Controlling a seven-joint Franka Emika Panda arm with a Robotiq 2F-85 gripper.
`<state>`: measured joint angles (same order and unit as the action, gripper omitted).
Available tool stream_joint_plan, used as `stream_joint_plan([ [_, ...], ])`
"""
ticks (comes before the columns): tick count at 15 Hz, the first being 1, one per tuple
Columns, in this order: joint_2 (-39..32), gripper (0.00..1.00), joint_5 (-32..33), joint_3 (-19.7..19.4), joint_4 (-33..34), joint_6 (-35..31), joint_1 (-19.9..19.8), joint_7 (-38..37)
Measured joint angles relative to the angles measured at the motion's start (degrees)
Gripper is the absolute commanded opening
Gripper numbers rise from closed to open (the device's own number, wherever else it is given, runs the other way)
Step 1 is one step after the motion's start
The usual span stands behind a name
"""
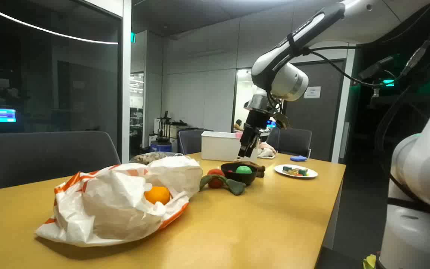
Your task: Remove the orange from the plastic and put it in the black bowl then remove the yellow container from the plastic and put it on the table.
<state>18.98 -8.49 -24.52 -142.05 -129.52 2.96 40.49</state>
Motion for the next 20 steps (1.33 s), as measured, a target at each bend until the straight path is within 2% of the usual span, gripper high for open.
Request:
stream_joint_plan([
  [5, 0.0, 1.00, 0.0, 0.0, 0.6, 0.0, 0.0, 0.0],
  [7, -0.1, 1.00, -0.6, 1.1, 0.4, 0.2, -0.7, 0.7],
  [11, -2.3, 1.00, -7.2, 4.9, 0.6, 1.4, 1.5, 7.8],
  [15, -9.2, 1.00, -11.9, 10.2, 4.2, 2.3, 4.3, 14.8],
  [20, -21.3, 1.00, -12.7, 16.4, 14.5, 2.0, 3.4, 17.7],
])
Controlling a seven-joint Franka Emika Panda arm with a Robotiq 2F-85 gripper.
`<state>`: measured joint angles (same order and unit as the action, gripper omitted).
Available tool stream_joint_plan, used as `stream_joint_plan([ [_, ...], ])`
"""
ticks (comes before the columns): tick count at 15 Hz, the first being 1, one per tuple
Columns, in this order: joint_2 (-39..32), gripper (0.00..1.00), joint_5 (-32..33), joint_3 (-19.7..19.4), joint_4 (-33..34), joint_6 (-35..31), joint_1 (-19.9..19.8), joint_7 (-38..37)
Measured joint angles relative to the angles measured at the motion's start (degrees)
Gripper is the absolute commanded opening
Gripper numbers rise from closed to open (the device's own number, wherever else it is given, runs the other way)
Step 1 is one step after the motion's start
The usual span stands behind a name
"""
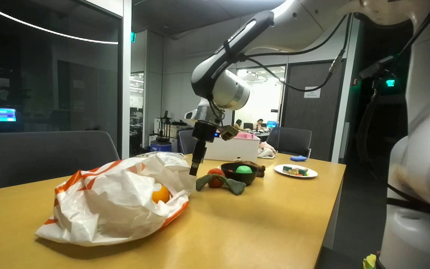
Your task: Remove the orange from the plastic and put it in the black bowl then remove the yellow container from the plastic and put it on the table.
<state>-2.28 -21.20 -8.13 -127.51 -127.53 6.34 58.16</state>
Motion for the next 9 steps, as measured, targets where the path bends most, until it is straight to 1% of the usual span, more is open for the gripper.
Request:
stream_joint_plan([
  [3, -5.4, 1.00, -5.5, 3.8, 6.5, 0.9, -1.9, 0.0],
  [6, -7.7, 1.00, -10.6, 7.4, 11.1, 4.3, -3.4, -0.8],
  [8, -8.2, 1.00, -11.3, 9.0, 12.9, 5.5, -3.8, -1.1],
  [9, -8.5, 1.00, -10.6, 9.4, 13.5, 5.6, -3.9, -1.1],
])
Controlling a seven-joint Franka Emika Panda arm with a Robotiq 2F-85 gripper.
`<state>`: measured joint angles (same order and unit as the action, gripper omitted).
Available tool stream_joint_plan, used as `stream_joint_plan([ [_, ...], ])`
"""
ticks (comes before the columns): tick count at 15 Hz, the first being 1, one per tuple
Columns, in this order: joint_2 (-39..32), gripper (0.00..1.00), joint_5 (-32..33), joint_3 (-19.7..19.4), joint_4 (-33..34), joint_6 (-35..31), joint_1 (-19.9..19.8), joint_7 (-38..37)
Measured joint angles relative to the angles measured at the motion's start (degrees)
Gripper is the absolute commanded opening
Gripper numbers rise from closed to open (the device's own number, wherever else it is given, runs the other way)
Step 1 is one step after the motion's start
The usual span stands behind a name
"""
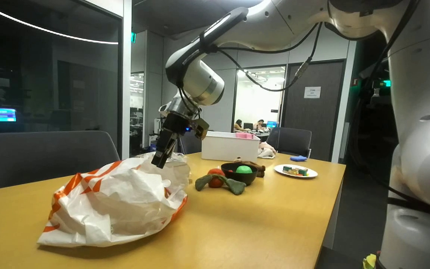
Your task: Remove the orange from the plastic and put it in the black bowl then remove the yellow container from the plastic and put it on the table.
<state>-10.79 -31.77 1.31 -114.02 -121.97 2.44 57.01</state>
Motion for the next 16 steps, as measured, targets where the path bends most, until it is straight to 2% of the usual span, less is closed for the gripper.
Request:
stream_joint_plan([
  [5, -4.2, 1.00, 8.4, 0.2, 0.7, -0.2, -1.0, 0.4],
  [7, -6.3, 1.00, 9.7, 0.5, 0.8, -0.3, -1.6, 1.4],
  [12, -8.5, 1.00, 10.8, 4.0, 1.1, -3.5, -1.9, 4.6],
  [16, -8.3, 1.00, 18.6, 5.9, 1.2, -7.1, -0.3, 4.5],
])
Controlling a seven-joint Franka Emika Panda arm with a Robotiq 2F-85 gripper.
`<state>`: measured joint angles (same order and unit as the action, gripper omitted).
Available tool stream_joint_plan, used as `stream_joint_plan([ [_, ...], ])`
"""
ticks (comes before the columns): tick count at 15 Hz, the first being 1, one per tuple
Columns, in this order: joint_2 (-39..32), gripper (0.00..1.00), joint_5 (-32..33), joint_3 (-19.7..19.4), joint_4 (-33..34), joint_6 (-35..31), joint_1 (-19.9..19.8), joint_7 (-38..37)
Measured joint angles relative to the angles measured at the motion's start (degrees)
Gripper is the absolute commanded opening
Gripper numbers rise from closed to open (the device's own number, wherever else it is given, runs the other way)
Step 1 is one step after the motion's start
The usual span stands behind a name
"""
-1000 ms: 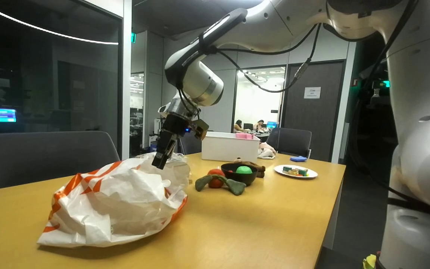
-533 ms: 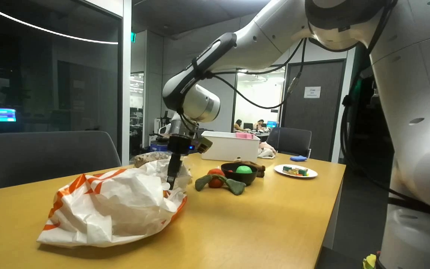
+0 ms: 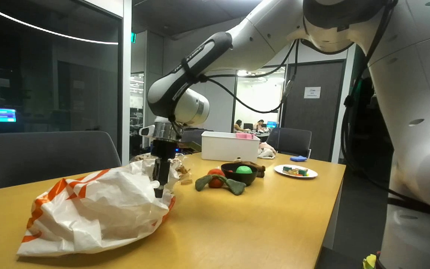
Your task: Remove the orange from the plastic and put it in the black bowl then remove the yellow container from the plastic and put it on the table.
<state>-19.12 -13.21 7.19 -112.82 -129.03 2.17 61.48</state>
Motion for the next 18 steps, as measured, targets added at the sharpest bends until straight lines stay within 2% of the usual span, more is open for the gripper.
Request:
stream_joint_plan([
  [7, 0.5, 1.00, 15.0, 1.0, -0.2, -6.7, 2.3, 0.4],
  [16, -1.2, 1.00, 14.4, 3.1, -0.1, -10.8, 1.2, 5.8],
  [17, -1.6, 0.75, 13.8, 3.2, 0.0, -11.0, 0.9, 6.4],
  [18, -2.0, 0.74, 13.4, 3.3, 0.1, -11.3, 0.6, 7.1],
])
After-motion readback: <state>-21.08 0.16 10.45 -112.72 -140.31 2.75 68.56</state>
